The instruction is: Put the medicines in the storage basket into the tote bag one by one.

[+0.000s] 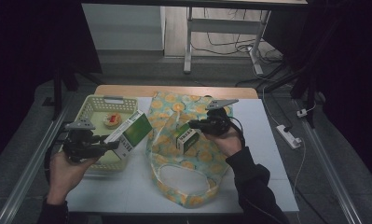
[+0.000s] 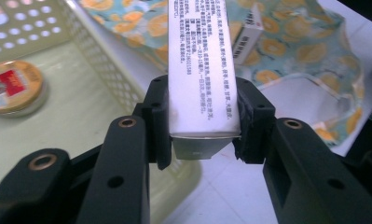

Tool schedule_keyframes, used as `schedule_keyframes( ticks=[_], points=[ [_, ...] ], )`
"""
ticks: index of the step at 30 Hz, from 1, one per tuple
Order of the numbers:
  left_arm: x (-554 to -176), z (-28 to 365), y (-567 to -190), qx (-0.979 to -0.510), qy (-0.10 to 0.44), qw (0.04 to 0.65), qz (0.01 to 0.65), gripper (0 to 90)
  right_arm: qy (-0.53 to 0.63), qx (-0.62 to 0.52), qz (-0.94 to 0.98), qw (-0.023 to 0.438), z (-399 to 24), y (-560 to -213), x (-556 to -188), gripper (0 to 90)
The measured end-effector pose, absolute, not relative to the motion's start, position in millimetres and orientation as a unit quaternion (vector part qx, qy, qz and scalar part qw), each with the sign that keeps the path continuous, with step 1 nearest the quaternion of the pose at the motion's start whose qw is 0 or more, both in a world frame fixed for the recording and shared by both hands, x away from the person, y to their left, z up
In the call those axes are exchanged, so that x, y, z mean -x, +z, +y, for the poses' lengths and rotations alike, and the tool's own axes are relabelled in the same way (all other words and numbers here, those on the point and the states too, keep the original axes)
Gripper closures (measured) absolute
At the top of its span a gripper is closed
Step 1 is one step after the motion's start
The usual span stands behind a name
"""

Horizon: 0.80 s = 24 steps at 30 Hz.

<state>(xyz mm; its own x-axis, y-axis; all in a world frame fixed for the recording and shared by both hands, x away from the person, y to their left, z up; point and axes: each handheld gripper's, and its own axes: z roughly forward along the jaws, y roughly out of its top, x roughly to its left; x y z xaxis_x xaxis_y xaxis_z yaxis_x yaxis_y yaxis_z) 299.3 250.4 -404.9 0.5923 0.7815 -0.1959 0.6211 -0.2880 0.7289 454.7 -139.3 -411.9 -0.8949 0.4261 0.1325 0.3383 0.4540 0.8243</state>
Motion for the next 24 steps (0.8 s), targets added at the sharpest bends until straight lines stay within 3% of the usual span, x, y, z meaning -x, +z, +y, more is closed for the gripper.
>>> schedule_keyframes(
  ticks=[24],
  points=[
    [-295, 178, -426, -0.843, 0.028, 0.377, 0.382, 62.2, 0.471, -0.223, 0.852, 0.047, -137, -413, -454, 90.0]
  ],
)
